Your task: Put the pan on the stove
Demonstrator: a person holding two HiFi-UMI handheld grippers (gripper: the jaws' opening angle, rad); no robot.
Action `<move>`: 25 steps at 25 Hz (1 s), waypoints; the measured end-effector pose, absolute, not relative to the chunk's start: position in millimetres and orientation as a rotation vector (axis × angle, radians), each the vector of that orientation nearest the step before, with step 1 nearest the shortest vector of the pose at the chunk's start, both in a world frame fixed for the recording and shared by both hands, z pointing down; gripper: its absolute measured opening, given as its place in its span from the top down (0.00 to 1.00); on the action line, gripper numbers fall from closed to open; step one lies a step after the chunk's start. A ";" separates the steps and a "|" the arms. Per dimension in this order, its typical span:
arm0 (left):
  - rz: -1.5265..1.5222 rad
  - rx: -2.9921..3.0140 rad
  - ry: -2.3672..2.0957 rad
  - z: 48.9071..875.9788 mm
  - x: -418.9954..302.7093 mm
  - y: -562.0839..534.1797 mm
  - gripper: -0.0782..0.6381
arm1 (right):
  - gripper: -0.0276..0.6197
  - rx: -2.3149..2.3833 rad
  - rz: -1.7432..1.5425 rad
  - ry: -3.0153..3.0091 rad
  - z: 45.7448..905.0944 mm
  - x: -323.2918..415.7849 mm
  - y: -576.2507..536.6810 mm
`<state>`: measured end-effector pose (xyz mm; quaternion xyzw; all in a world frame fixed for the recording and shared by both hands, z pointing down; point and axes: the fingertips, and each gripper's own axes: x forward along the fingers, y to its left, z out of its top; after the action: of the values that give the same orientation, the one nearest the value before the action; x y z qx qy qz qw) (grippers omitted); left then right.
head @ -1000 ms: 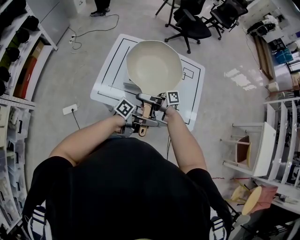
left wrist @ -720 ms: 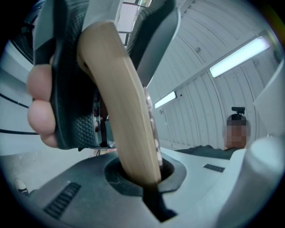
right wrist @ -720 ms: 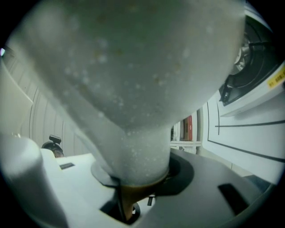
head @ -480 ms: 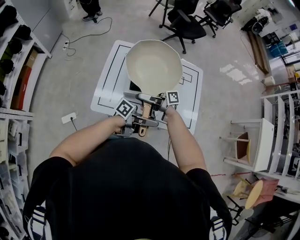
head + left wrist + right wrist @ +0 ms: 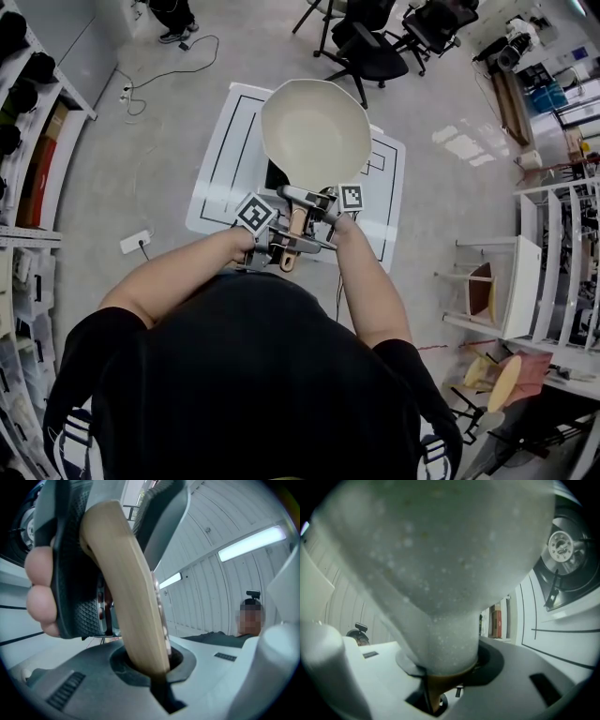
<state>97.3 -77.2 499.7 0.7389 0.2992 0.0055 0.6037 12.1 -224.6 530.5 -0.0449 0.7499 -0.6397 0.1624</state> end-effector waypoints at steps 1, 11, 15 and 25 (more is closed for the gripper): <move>0.009 1.708 0.696 499.5 96.5 -78.3 0.87 | 0.70 -0.128 -1.825 2.144 531.3 11.6 -225.8; 0.018 1.694 0.662 508.5 105.3 -90.8 0.87 | 0.70 -0.104 -1.845 2.139 537.7 18.6 -236.6; 0.002 1.697 0.650 511.8 114.4 -96.8 0.87 | 0.70 -0.065 -1.859 2.140 543.0 22.7 -241.1; -0.013 1.695 0.593 526.6 131.3 -104.4 0.87 | 0.70 -0.010 -1.925 2.113 561.3 33.3 -242.4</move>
<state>131.3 -104.4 526.6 0.7381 0.2584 -0.0058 0.6232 33.3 -242.4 561.3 -0.0034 0.7318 -0.6667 0.1414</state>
